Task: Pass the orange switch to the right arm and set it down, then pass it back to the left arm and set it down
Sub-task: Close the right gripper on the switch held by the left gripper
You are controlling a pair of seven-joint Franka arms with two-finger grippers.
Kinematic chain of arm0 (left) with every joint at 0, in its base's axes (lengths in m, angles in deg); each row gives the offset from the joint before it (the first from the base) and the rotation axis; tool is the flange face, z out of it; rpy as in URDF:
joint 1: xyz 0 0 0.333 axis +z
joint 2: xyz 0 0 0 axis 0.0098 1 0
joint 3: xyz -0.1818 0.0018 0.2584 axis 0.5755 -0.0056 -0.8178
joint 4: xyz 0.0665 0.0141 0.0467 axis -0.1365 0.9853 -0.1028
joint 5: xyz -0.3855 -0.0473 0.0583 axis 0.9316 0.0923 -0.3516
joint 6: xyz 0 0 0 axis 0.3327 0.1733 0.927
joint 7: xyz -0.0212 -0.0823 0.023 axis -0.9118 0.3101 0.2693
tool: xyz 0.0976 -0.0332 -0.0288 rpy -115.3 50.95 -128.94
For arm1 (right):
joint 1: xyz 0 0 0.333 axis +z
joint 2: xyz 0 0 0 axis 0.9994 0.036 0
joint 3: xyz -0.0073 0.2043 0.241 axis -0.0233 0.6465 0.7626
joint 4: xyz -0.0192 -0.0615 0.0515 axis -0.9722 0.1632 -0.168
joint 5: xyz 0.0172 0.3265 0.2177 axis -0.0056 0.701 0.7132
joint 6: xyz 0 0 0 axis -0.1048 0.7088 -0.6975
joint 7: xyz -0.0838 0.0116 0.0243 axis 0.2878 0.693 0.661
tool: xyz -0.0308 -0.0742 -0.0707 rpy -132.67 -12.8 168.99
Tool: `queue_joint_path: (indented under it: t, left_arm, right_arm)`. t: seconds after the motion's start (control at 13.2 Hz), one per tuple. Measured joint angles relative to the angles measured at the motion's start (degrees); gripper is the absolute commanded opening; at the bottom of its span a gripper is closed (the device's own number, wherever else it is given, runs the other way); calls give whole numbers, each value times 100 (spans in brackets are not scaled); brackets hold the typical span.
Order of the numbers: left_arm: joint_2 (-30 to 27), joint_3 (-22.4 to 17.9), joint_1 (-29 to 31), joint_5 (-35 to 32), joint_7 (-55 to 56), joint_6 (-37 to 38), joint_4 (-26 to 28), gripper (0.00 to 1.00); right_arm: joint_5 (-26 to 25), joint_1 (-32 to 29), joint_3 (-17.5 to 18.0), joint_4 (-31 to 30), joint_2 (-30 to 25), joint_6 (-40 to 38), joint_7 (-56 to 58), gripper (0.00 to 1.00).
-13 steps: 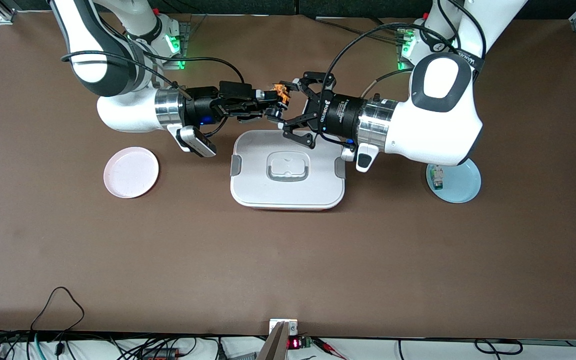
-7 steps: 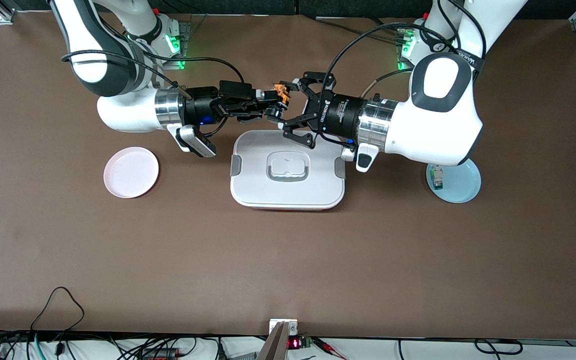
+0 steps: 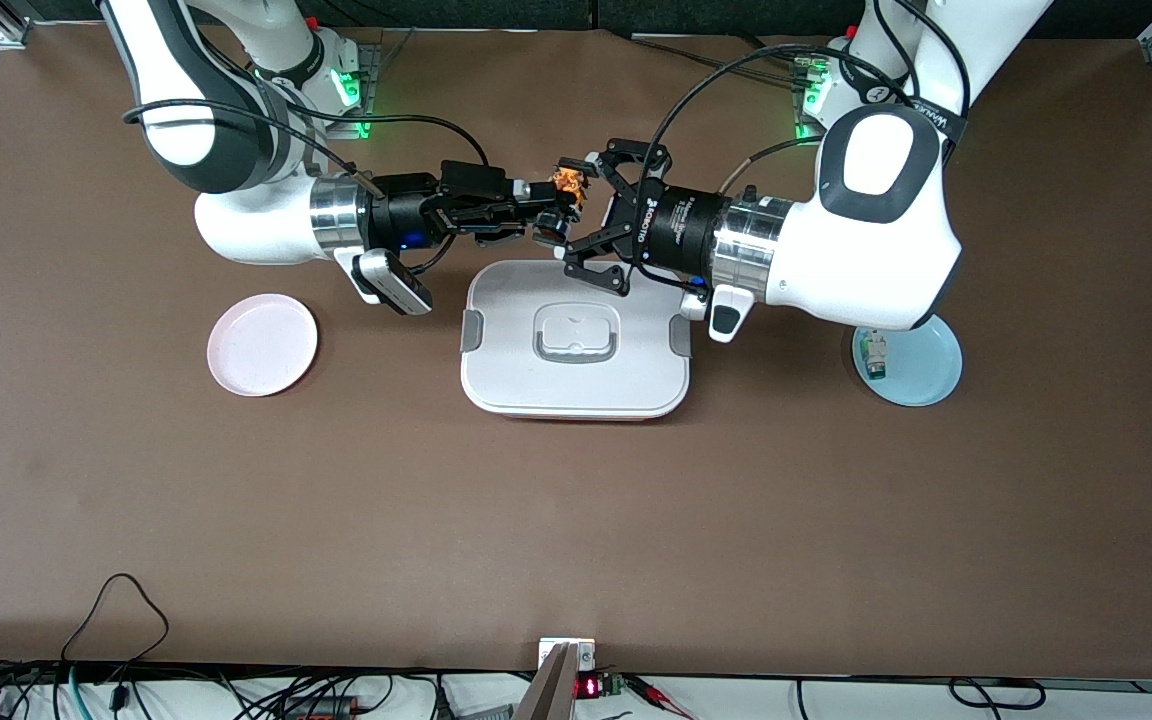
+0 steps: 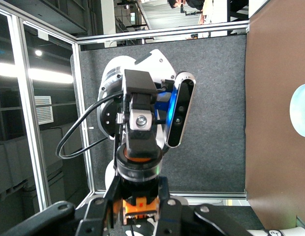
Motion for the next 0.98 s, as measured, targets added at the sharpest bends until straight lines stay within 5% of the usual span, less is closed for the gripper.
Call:
queue_joint_path:
  t: [0.3,0.38,0.98]
  left_arm:
    - [0,0,0,0,13,0,0,92]
    - [0,0,0,0,15,0,0,99]
    - [1,0,3,0,41,-55,-1,100]
  right_arm:
    - [0,0,0,0,1,0,8,28]
    - [0,0,0,0,3,0,8,27]
    - [-32,-82,-29,0,5,-4,53,26]
